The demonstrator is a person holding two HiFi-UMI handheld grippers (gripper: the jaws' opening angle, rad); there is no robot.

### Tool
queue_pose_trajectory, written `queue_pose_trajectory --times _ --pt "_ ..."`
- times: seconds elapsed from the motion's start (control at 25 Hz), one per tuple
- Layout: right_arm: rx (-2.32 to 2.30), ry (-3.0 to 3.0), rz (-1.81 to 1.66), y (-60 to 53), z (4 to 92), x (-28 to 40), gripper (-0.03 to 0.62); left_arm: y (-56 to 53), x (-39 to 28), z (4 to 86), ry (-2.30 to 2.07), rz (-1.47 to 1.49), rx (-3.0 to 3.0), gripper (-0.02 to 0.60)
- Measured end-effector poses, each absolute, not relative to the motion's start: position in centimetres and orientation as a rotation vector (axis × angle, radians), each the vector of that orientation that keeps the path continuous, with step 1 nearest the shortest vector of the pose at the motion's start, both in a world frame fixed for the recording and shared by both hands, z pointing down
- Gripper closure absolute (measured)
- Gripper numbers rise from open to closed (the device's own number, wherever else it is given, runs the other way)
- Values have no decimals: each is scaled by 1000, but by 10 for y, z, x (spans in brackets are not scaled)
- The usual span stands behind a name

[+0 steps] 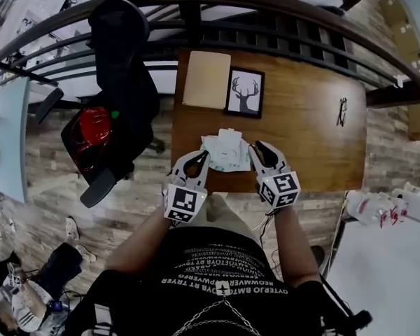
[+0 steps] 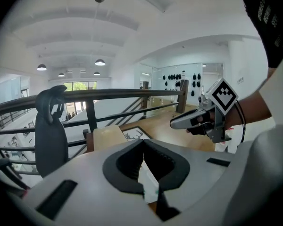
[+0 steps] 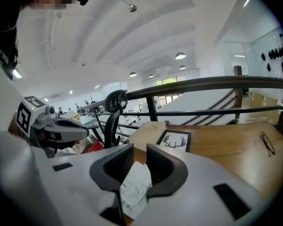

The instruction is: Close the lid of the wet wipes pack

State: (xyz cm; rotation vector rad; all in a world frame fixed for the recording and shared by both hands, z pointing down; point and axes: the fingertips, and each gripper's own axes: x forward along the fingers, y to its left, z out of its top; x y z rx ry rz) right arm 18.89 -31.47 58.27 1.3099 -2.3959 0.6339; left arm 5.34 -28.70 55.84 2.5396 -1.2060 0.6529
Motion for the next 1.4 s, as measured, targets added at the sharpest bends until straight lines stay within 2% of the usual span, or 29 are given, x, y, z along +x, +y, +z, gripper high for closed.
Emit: queue_pose_trajectory --times 0.4,0.72,1.4 --pt "1257 -2348 750 -325 641 179 487 -293 59 614 -1113 730 2531 554" --pt "1213 -2300 812 -333 694 173 438 -281 70 667 -1029 811 2517 554" --pt "1106 -2203 894 -340 748 170 407 -273 87 728 -891 925 2446 554"
